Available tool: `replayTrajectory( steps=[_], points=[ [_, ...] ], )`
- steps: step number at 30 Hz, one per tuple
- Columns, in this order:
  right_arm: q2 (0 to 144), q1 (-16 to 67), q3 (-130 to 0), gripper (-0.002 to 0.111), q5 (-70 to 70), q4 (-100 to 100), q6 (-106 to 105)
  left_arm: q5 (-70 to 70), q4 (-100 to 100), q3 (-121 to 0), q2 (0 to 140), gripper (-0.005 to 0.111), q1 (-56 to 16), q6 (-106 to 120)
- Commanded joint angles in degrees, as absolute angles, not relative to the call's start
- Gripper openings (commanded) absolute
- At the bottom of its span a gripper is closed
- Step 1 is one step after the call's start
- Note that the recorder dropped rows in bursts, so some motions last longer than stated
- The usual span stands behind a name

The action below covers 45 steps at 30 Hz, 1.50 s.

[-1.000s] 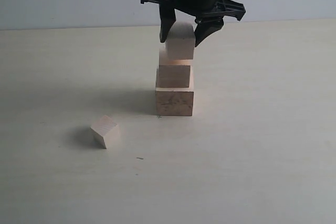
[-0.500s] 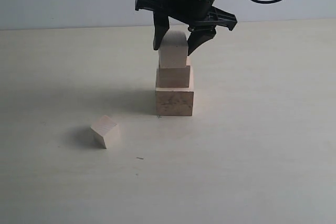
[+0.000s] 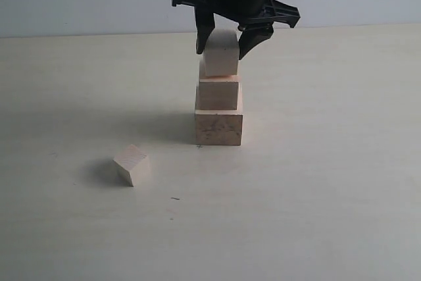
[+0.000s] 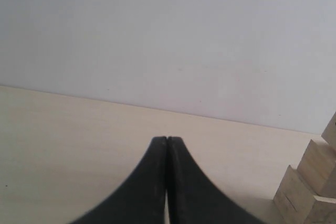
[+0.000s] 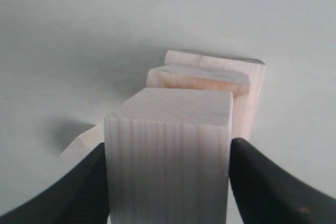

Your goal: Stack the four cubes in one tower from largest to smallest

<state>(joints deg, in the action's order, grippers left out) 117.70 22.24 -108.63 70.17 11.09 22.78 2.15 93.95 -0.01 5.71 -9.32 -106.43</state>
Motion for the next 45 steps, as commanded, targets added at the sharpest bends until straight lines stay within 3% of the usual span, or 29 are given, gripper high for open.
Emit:
replayTrajectory(
  steps=[1,45],
  points=[
    [117.9,22.0,-109.2,0.024,70.0,9.8,23.7,2.1,94.1,0.0,5.5,0.0,-9.7,-106.7],
    [117.9,22.0,-109.2,0.024,70.0,11.1,27.4,2.1,94.1,0.0,5.5,0.0,-9.7,-106.5]
  ],
)
